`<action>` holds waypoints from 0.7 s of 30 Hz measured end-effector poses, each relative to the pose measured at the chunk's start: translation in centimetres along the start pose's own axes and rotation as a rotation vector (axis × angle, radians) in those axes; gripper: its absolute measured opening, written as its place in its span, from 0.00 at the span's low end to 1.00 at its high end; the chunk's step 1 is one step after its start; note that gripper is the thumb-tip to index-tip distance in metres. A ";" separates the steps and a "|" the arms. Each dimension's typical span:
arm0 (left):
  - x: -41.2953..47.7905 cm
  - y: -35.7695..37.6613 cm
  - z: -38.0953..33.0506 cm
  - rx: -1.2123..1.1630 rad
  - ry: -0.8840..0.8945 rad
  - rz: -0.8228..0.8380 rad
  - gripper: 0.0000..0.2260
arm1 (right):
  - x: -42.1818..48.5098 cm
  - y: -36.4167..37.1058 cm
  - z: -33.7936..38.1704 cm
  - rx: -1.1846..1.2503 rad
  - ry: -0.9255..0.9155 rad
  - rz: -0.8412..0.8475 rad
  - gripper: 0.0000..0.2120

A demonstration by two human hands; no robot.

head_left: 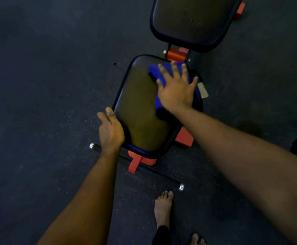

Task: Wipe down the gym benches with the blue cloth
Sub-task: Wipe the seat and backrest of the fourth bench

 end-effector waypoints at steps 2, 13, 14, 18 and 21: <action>0.3 0.1 -0.7 0.005 0.040 -0.046 0.27 | 0.8 -0.7 -3.6 0.135 0.281 -0.045 0.26; 1.1 0.7 -1.6 0.278 0.214 -0.273 0.25 | -19.0 6.4 -3.1 1.084 0.670 -0.374 0.35; 1.2 0.7 -1.5 0.281 0.217 -0.278 0.25 | -20.0 7.5 -3.0 1.161 0.714 -0.333 0.34; 1.4 0.7 -1.3 0.275 0.230 -0.295 0.25 | -18.2 6.9 -4.1 1.220 0.791 -0.336 0.28; 1.2 0.8 -1.4 0.278 0.242 -0.307 0.25 | -14.3 5.8 -6.6 1.186 0.892 -0.345 0.26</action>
Point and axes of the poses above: each hand's wrist, its own x-axis towards the middle knuckle, its own y-axis out of the palm, z = x × y, the point moved 9 cm from there along x, towards the middle knuckle, and after that the axes turned 5 degrees about x, right-handed, at the moved point
